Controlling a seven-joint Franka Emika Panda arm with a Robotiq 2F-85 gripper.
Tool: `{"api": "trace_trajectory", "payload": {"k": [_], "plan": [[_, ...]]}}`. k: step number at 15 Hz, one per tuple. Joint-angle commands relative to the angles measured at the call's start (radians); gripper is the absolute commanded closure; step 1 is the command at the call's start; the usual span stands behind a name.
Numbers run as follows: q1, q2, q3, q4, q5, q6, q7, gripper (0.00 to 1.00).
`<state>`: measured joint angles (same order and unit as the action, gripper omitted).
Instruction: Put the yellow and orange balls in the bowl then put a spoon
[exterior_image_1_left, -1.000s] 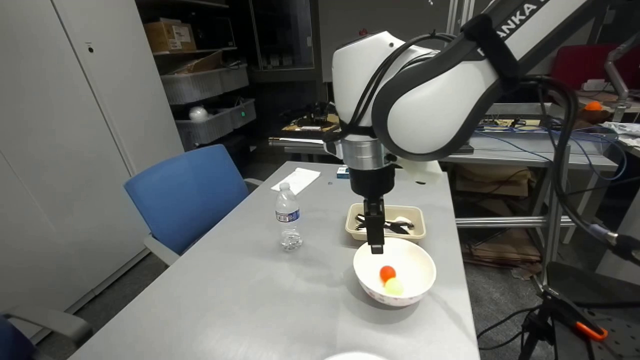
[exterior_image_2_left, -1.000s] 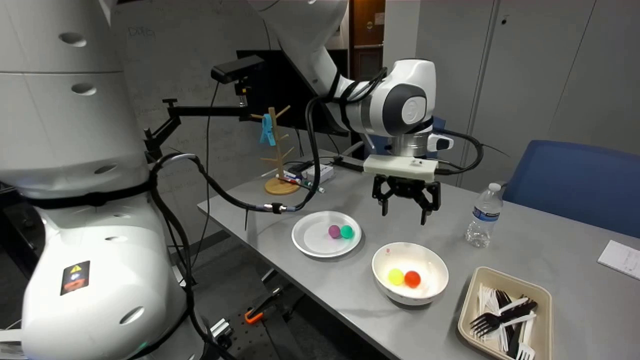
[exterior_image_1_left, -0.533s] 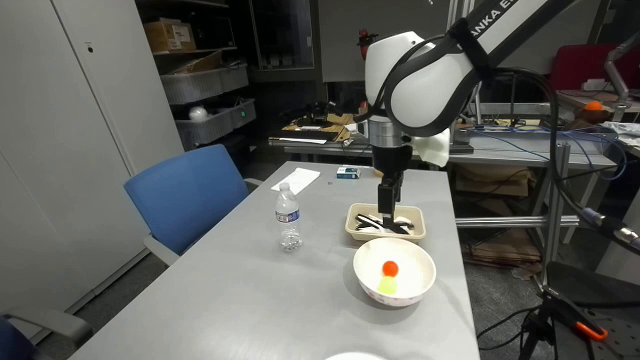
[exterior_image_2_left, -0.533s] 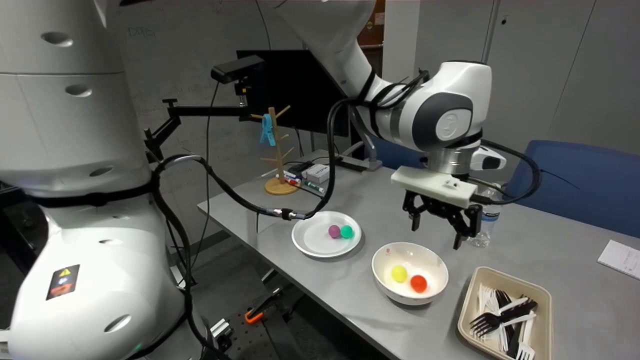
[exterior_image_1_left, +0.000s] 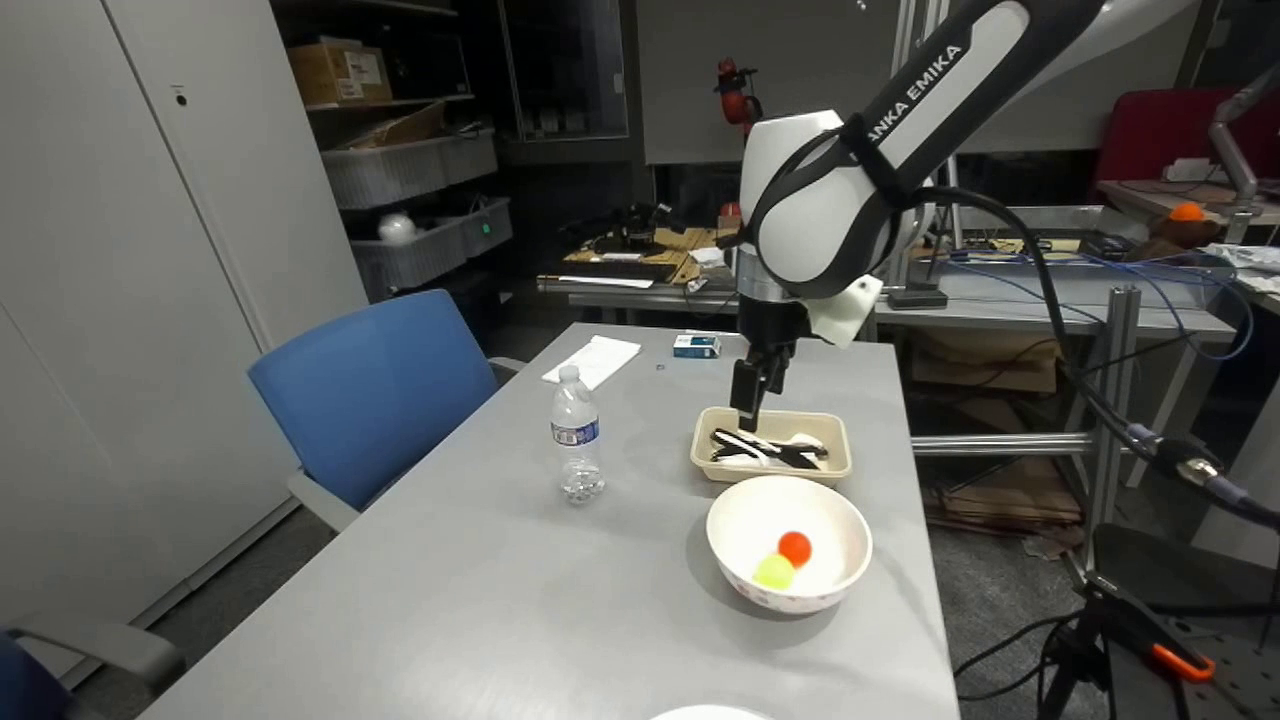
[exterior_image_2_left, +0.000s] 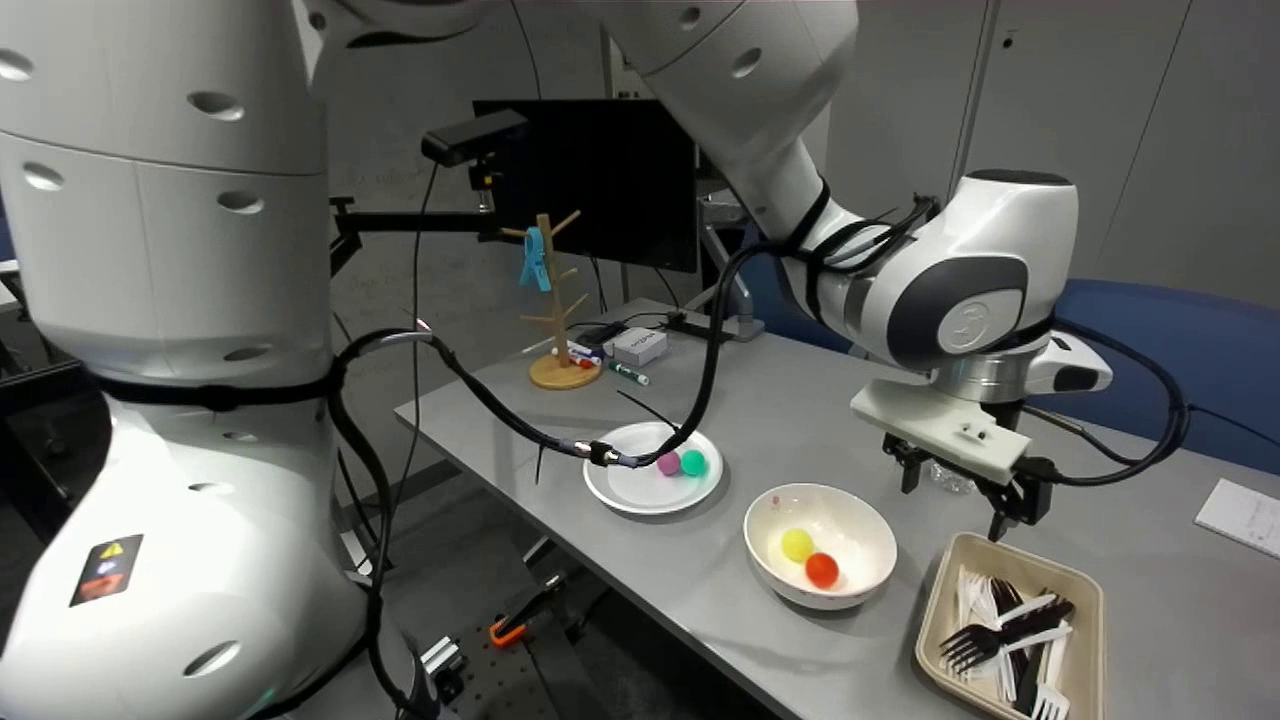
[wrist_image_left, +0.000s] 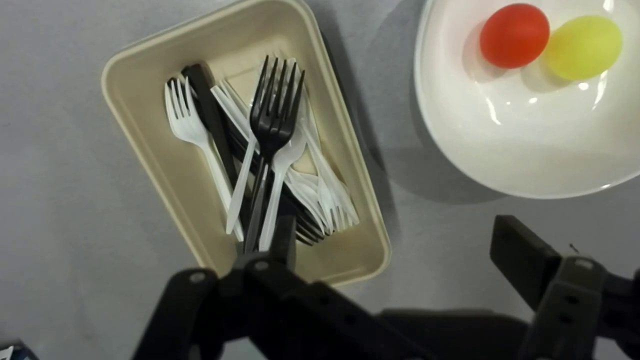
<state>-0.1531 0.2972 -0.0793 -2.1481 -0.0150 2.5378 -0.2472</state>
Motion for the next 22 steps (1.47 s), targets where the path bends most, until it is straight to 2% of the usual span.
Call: {"api": "trace_trajectory", "payload": {"k": [1,4,6,8,15,22], "plan": [[-0.002,0.009,0.003,0.01,-0.002,-0.002,0.004,0.0],[-0.002,0.014,0.003,0.018,-0.002,-0.002,0.006,0.0],[-0.003,0.035,-0.003,0.039,-0.009,-0.004,0.008,0.1],[-0.009,0.052,-0.007,0.057,-0.012,-0.004,0.002,0.0],[-0.061,0.145,-0.014,0.128,0.013,0.013,-0.01,0.0],[-0.096,0.289,-0.006,0.258,0.016,0.016,0.006,0.01]]}}
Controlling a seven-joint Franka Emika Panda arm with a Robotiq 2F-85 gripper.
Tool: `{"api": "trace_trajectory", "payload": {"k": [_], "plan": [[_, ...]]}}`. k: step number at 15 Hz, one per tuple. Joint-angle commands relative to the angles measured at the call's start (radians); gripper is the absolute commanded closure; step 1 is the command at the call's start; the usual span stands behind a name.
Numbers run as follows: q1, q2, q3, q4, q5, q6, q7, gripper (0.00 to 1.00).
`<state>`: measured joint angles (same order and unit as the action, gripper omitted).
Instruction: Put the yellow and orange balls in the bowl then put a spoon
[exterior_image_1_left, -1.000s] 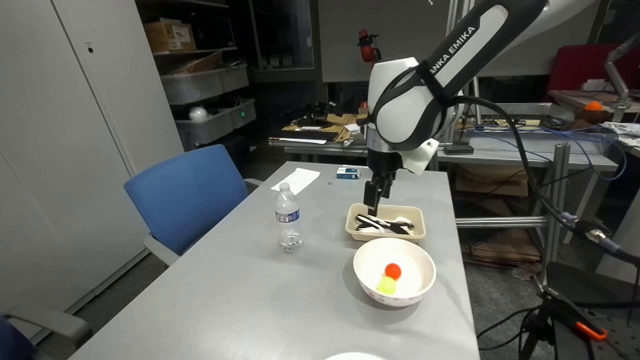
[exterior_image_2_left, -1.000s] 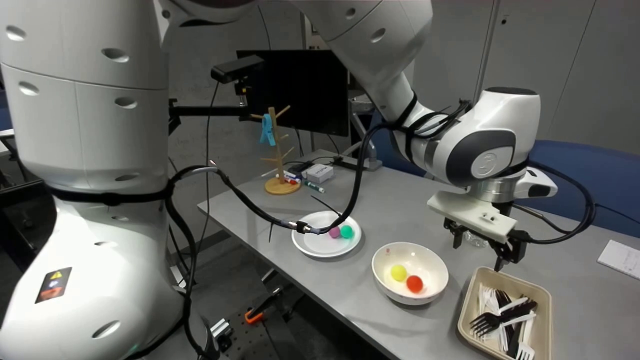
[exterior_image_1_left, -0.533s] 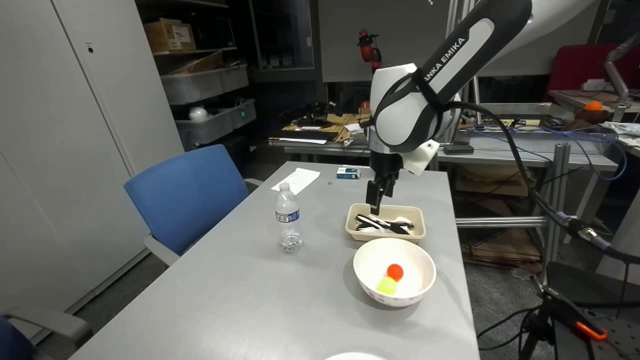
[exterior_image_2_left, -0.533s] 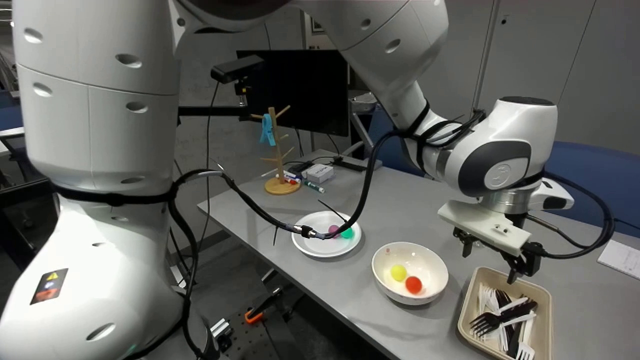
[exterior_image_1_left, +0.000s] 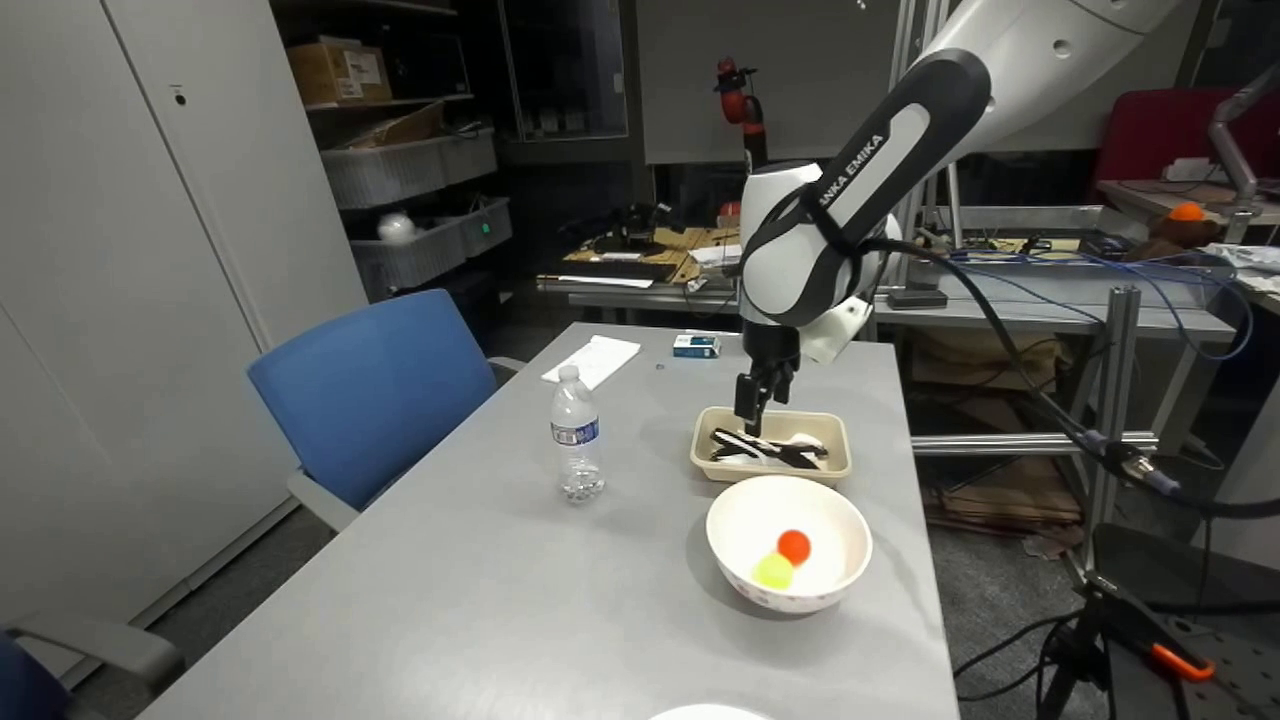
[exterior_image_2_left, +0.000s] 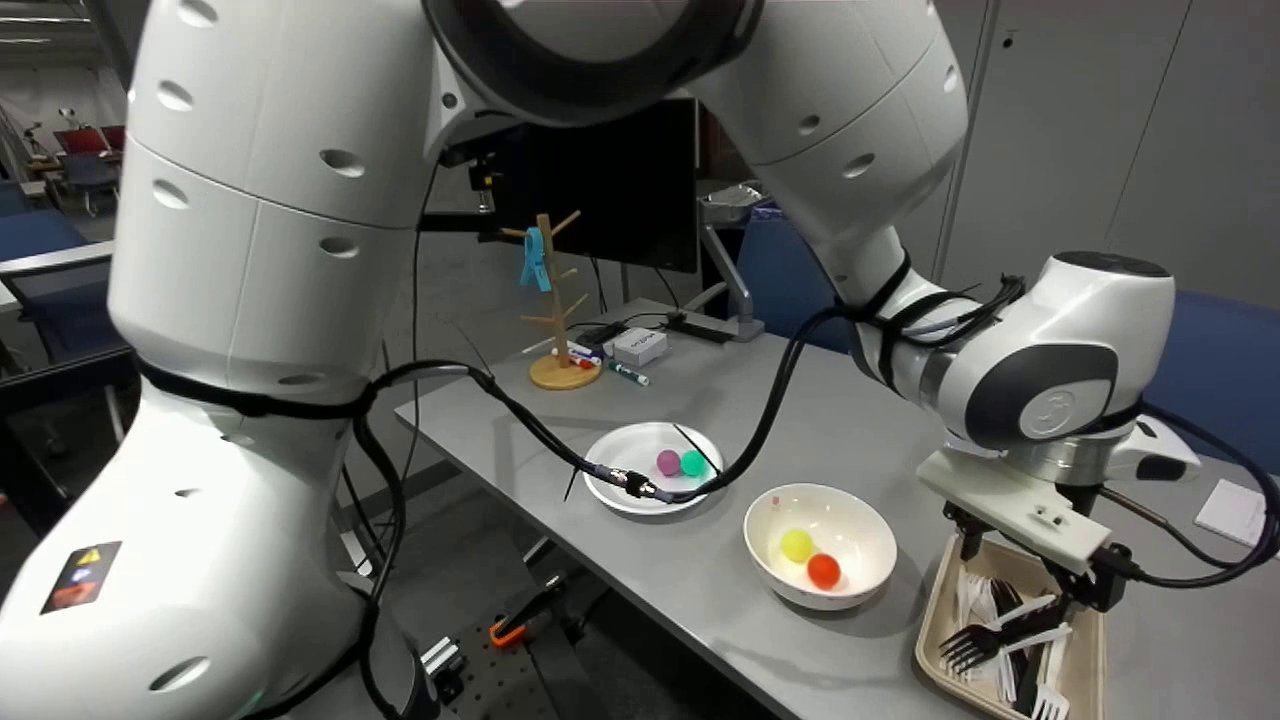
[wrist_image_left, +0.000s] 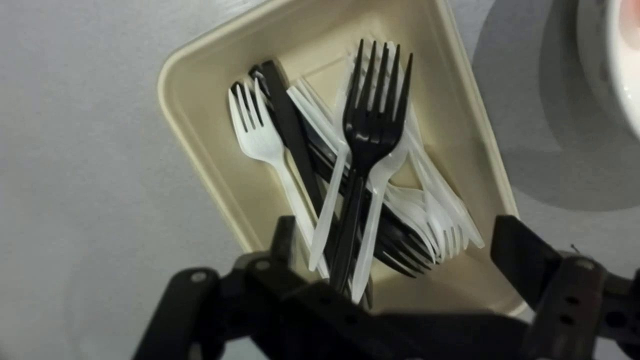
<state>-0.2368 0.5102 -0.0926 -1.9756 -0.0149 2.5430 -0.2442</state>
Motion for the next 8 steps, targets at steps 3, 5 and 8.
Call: {"api": "trace_trajectory", "payload": {"k": [3,5,8], "plan": [[-0.015,0.129,0.009,0.142,0.011,0.008,0.005,0.02],[-0.018,0.159,0.014,0.169,0.013,0.003,0.005,0.02],[-0.018,0.196,0.018,0.2,0.014,-0.004,0.008,0.09]]}}
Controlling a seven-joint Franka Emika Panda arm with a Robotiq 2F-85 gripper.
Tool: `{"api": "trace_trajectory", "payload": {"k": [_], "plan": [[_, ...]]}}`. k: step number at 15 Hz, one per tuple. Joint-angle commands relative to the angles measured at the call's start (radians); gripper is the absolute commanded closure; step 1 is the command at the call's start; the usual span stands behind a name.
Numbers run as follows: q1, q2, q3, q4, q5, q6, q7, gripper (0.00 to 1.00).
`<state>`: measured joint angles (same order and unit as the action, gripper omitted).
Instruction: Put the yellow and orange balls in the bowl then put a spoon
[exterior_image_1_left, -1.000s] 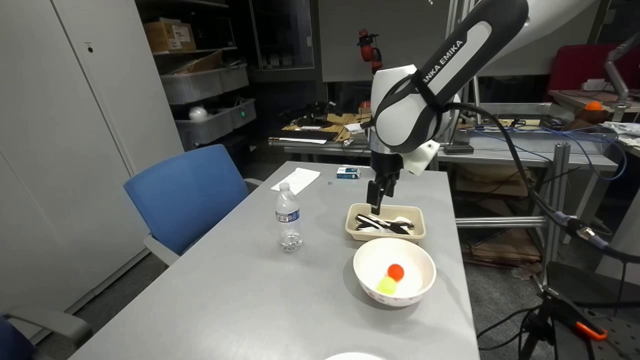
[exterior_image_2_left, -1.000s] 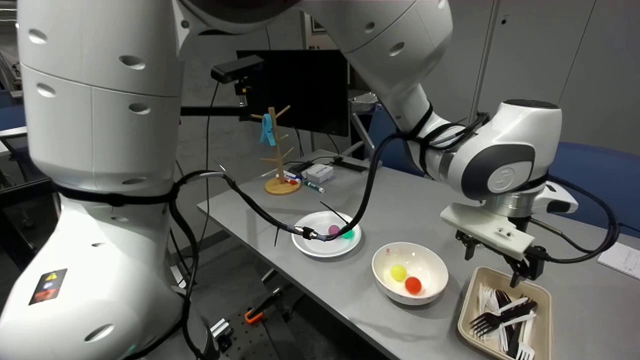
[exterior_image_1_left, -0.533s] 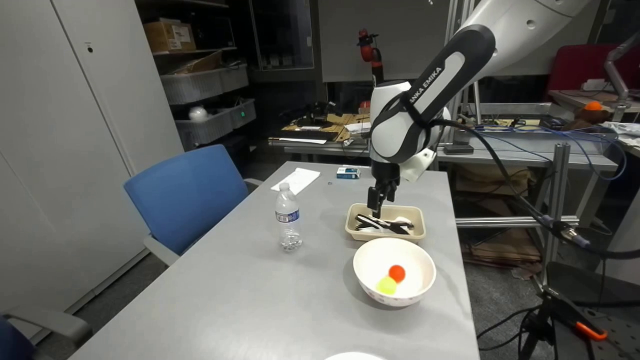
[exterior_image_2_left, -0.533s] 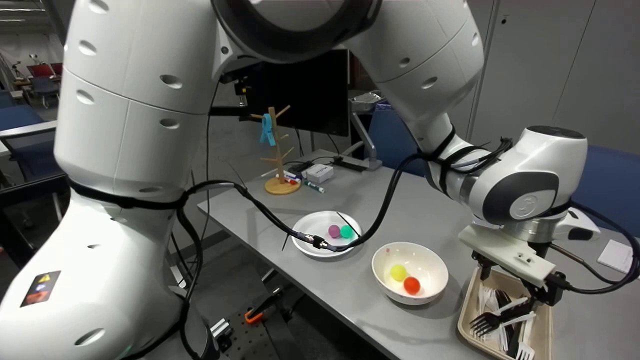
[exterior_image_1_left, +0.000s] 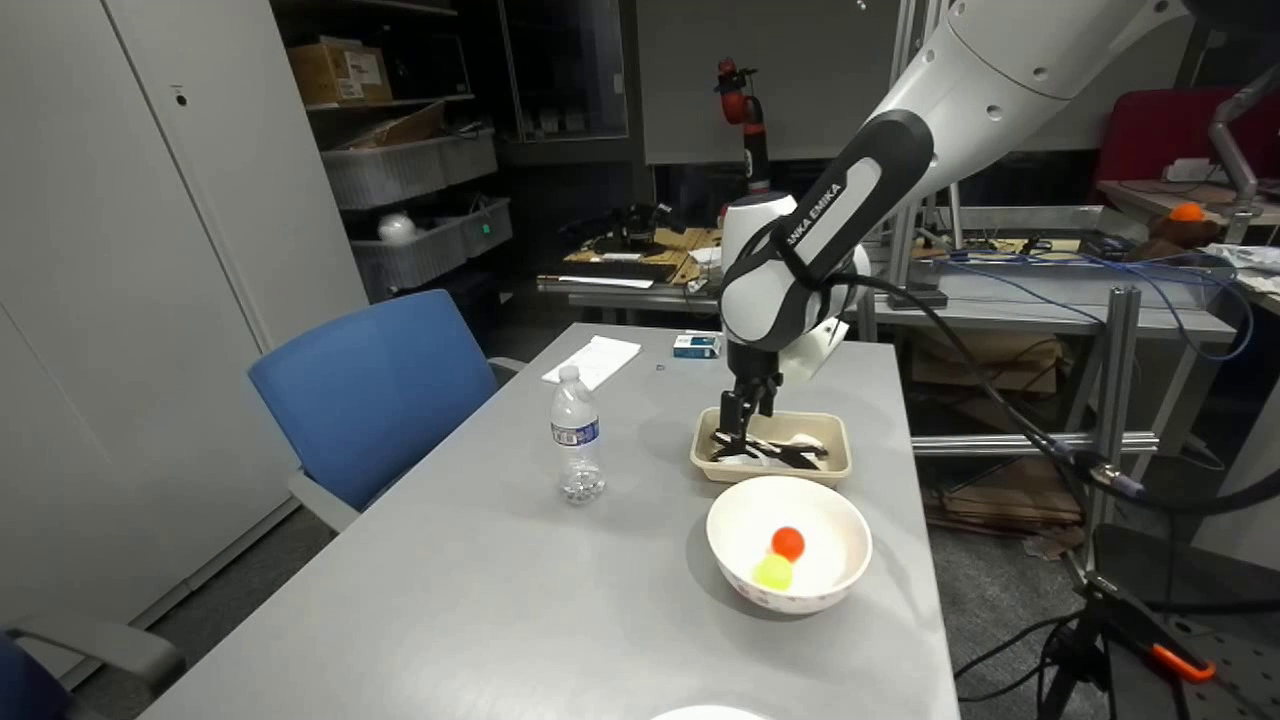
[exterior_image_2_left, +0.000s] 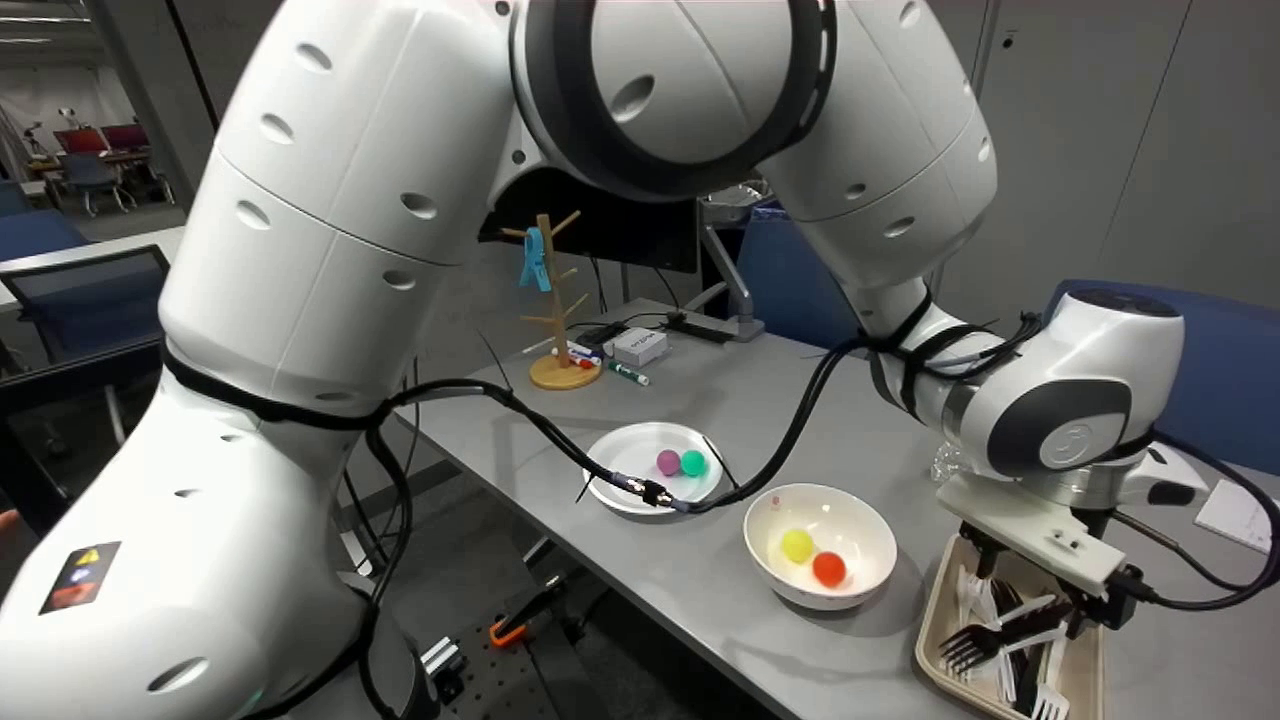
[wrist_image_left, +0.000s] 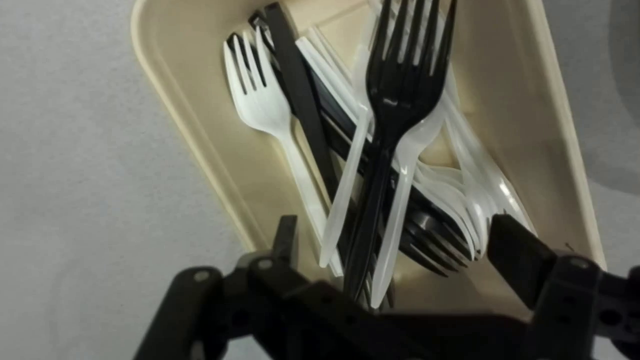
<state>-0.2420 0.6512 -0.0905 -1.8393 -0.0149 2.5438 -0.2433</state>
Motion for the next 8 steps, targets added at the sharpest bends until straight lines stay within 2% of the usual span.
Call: {"api": "trace_trajectory", "payload": {"k": [1,2,3,4,5,6,8], "plan": [[-0.012,0.064,0.017,0.072,0.014,-0.007,0.008,0.1],[-0.011,0.072,0.017,0.079,0.013,-0.007,0.012,0.16],[-0.01,0.079,0.019,0.087,0.014,-0.009,0.014,0.17],[-0.01,0.086,0.019,0.095,0.013,-0.01,0.014,0.27],[-0.01,0.092,0.02,0.101,0.012,-0.011,0.015,0.41],[-0.01,0.097,0.02,0.107,0.011,-0.012,0.015,0.42],[-0.011,0.105,0.022,0.116,0.012,-0.012,0.015,0.58]]}}
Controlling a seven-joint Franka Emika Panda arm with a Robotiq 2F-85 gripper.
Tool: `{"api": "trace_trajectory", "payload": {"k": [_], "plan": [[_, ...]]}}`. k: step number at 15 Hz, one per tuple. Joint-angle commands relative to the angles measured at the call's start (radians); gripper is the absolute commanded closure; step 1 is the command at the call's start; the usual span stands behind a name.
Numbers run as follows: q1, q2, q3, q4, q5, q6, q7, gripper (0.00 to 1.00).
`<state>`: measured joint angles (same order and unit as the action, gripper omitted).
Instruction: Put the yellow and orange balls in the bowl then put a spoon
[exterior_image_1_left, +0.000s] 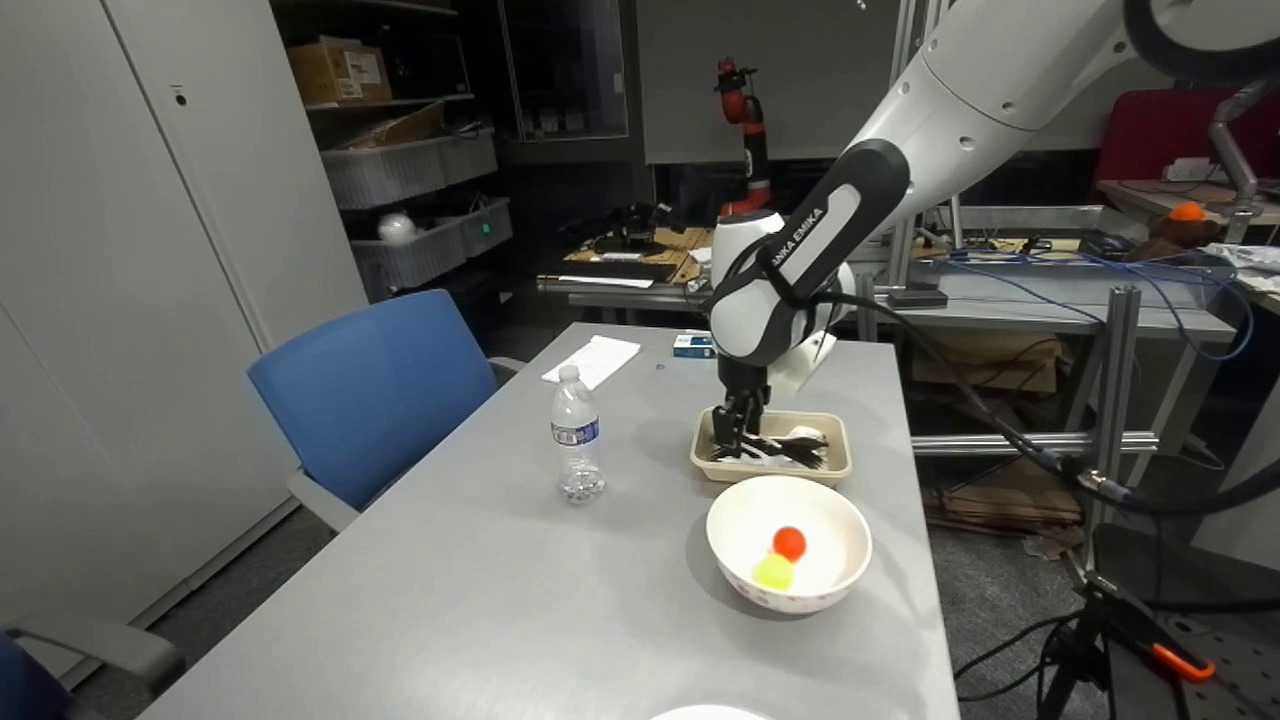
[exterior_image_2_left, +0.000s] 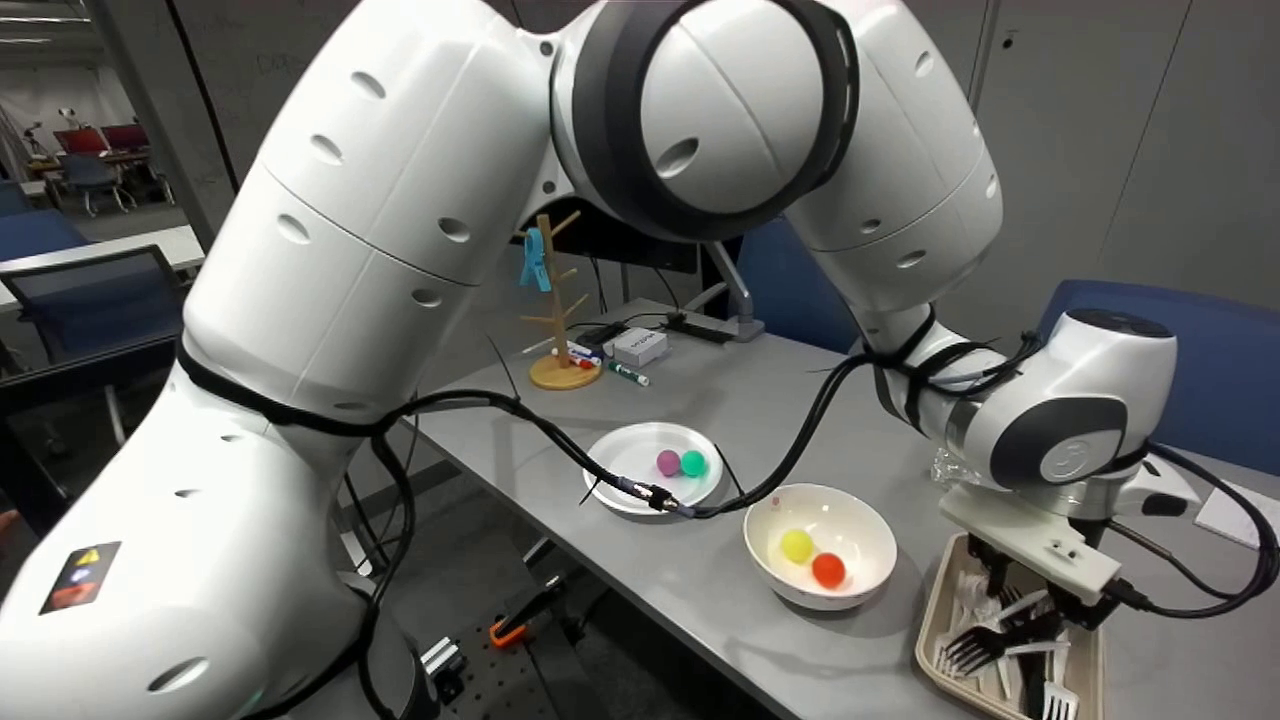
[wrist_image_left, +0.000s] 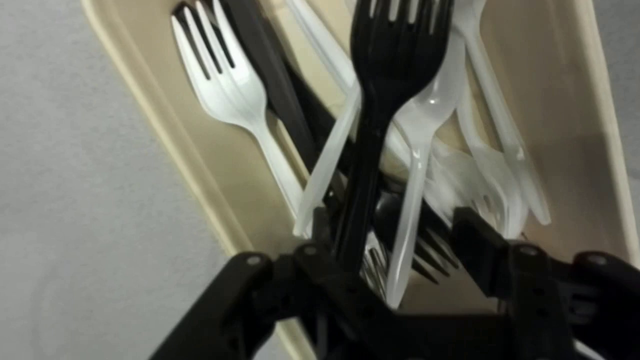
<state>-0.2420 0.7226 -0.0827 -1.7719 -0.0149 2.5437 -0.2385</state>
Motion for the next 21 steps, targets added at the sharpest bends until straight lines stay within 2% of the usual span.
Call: {"api": "trace_trajectory", "payload": {"k": [1,3,6,14,21], "plan": [[-0.011,0.035,0.015,0.051,0.013,-0.013,0.01,0.67],[-0.011,0.036,0.014,0.055,0.012,-0.014,0.012,0.82],[-0.012,0.035,0.014,0.062,0.014,-0.017,0.014,1.0],[-0.009,0.006,0.015,0.042,0.013,-0.027,0.021,0.98],[-0.002,-0.159,0.022,-0.082,0.009,0.006,0.004,0.98]]}}
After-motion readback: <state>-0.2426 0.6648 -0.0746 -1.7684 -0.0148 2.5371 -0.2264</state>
